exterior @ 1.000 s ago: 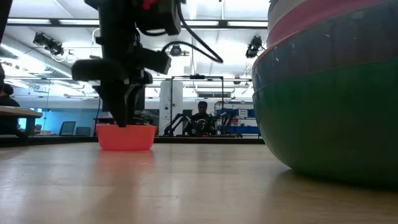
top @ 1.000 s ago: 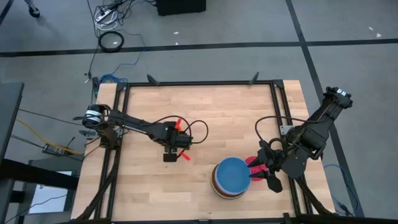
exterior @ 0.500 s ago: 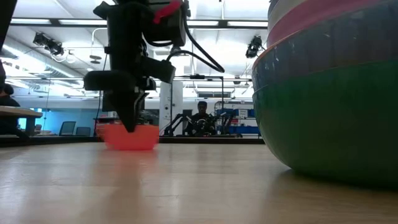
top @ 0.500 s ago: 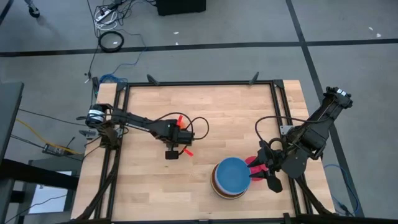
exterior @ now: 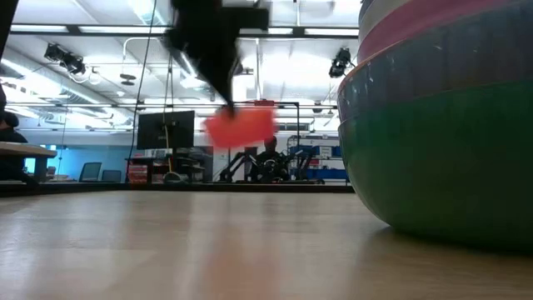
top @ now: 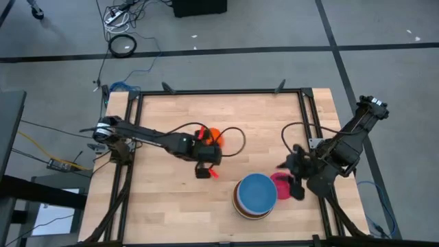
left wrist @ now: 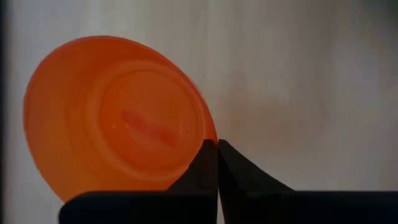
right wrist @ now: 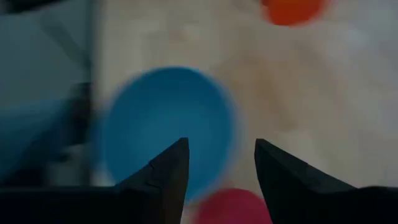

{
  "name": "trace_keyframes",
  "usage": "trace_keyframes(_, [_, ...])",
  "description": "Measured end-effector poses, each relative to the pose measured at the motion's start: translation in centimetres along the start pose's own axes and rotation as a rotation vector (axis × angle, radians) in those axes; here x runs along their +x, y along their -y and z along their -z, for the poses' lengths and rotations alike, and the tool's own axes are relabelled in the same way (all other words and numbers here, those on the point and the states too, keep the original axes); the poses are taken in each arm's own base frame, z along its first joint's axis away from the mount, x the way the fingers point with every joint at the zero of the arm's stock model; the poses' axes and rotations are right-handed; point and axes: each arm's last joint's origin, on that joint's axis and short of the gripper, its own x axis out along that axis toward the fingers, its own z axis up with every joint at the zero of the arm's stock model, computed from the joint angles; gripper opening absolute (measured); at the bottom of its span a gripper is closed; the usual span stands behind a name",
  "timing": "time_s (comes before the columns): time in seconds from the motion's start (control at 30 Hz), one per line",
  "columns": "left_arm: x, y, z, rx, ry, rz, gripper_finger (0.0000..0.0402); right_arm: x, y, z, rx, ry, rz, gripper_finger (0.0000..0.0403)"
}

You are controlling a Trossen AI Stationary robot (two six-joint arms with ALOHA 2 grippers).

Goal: Nest bowls inside each other
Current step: Stack the orange bowl into the blue bowl

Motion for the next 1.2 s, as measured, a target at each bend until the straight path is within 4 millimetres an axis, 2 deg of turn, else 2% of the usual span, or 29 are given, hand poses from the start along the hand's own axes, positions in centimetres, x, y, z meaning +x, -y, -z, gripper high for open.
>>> trace_keyframes(0.13, [-6.2,1.7,-4.7,0.032,0.341,0.067,0.0001,-0.2,1.7,0.8,0.059,-0.015,0.185,0.0171])
trace_keyframes(0.2, [-8.9,3.1,-6.1,0.088,0.486,0.111,0.0001,-0.3,2.3,1.0,0.092,-0.009,0.244,0.0171])
trace_keyframes(0.27, [-10.7,4.6,-6.9,0.141,0.586,0.154,0.0001,-0.4,2.6,1.2,0.111,-0.004,0.278,0.0171])
trace_keyframes(0.37, [-11.4,6.7,-7.5,0.2,0.635,0.246,0.0001,-0.5,2.6,1.2,0.118,0.005,0.285,0.0171])
trace_keyframes(0.5, [-10.3,9.2,-8.0,0.256,0.652,0.404,0.0,-0.5,2.6,1.2,0.119,0.023,0.291,0.0171])
trace_keyframes(0.63, [-9.1,10.4,-8.4,0.267,0.657,0.476,0.0,-0.5,2.6,1.2,0.126,0.026,0.292,0.0171])
trace_keyframes(0.97, [-5.7,9.8,-9.5,0.161,0.599,0.454,0.0002,-0.5,2.6,1.2,0.127,0.008,0.285,0.0171])
trace_keyframes(1.2, [-5.3,9.8,-9.7,0.135,0.598,0.454,0.0054,-0.5,2.6,1.3,0.13,-0.026,0.272,0.0171])
